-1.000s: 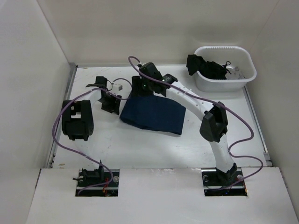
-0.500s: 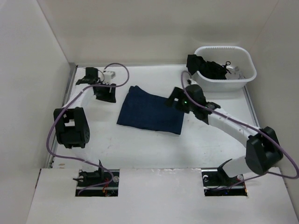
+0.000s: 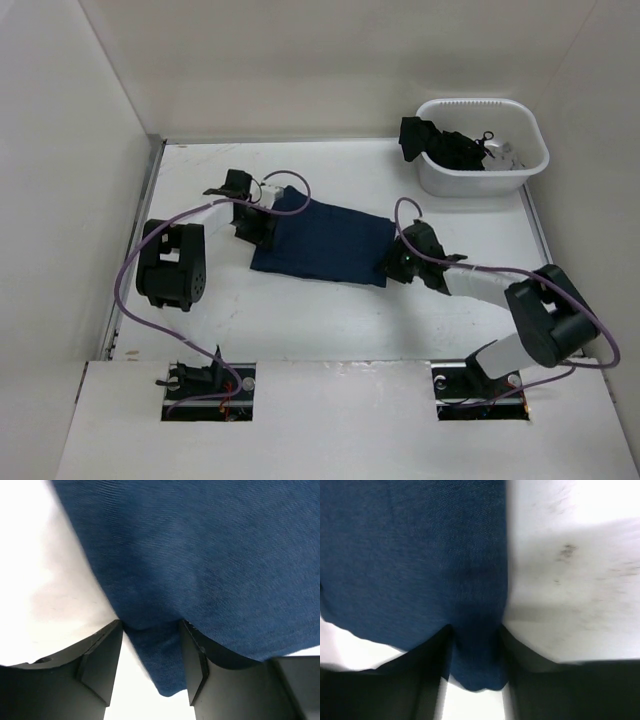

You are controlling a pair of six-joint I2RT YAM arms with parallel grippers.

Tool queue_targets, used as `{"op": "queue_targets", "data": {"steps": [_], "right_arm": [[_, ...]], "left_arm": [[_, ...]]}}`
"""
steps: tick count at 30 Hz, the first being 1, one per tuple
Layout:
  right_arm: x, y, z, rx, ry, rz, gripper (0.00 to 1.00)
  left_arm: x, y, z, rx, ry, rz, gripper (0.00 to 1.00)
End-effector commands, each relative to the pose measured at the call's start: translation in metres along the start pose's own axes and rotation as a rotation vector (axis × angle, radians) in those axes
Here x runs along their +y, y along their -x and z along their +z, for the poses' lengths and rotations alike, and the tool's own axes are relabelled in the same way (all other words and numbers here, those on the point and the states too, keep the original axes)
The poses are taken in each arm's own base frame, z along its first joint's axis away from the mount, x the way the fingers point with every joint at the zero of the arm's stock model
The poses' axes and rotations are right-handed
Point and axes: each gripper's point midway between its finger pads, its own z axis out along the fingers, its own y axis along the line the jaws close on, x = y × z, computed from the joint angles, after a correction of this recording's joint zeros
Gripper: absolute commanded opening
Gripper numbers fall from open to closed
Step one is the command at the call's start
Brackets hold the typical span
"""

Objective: Fold and stack the trousers
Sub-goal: Fold the trousers

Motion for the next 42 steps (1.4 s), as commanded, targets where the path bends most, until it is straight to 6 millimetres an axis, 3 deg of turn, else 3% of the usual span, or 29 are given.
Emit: {"op": "queue_targets", "data": {"steps": [1, 3, 4, 9, 10, 12, 13, 14, 16, 19, 23, 28, 31, 36, 39, 42], "right_arm": [[0.033, -0.001, 0.006, 0.035, 0.181, 0.057, 0.27], [0.026, 0.008, 0.003, 0.018, 0.178, 0.087, 0.09], [0.019, 0.013, 0.0, 0.003, 0.169, 0.104, 0.05], [-0.03, 0.039, -0.015, -0.044, 0.082, 0.12, 0.05], [-0.034, 0.045, -0.016, -0.055, 0.074, 0.098, 0.11], [-0.031, 0.053, -0.016, -0.061, 0.088, 0.048, 0.43], [-0.028, 0.057, -0.016, -0.07, 0.091, 0.03, 0.64], [-0.026, 0.062, -0.017, -0.087, 0.09, 0.023, 1.0], [-0.016, 0.069, -0.025, -0.126, 0.101, 0.007, 1.0], [0.004, 0.081, -0.053, -0.211, 0.123, -0.018, 1.0], [0.014, 0.087, -0.1, -0.29, 0.106, -0.053, 1.0], [-0.006, 0.064, -0.146, -0.249, 0.008, -0.113, 1.0], [-0.027, 0.056, -0.168, -0.214, -0.094, -0.13, 1.0], [-0.068, 0.077, -0.21, -0.306, -0.327, -0.133, 1.0], [-0.079, 0.083, -0.227, -0.364, -0.378, -0.123, 1.0], [-0.082, 0.082, -0.23, -0.381, -0.36, -0.113, 1.0]], "left_arm": [[-0.028, -0.025, -0.004, 0.055, -0.066, 0.026, 0.47], [-0.039, -0.03, -0.01, 0.06, -0.091, 0.037, 0.47], [-0.043, -0.031, -0.014, 0.055, -0.097, 0.044, 0.47], [-0.051, -0.032, -0.03, 0.015, -0.093, 0.055, 0.48], [-0.051, -0.033, -0.033, 0.013, -0.092, 0.048, 0.48], [-0.053, -0.039, -0.038, 0.012, -0.088, 0.06, 0.47], [-0.049, -0.043, -0.041, 0.004, -0.072, 0.066, 0.47], [-0.048, -0.045, -0.043, -0.001, -0.065, 0.072, 0.47], [-0.036, -0.052, -0.049, -0.011, -0.034, 0.032, 0.47], [-0.028, -0.055, -0.061, -0.048, -0.026, -0.1, 0.46], [-0.012, -0.033, -0.085, -0.198, -0.007, -0.239, 0.45], [0.013, 0.02, -0.129, -0.44, 0.09, -0.299, 0.44], [0.051, 0.043, -0.167, -0.579, 0.229, -0.321, 0.46], [0.139, 0.046, -0.234, -0.754, 0.51, -0.472, 0.49], [0.164, 0.046, -0.257, -0.797, 0.556, -0.529, 0.5], [0.172, 0.047, -0.266, -0.817, 0.573, -0.536, 0.5]]}}
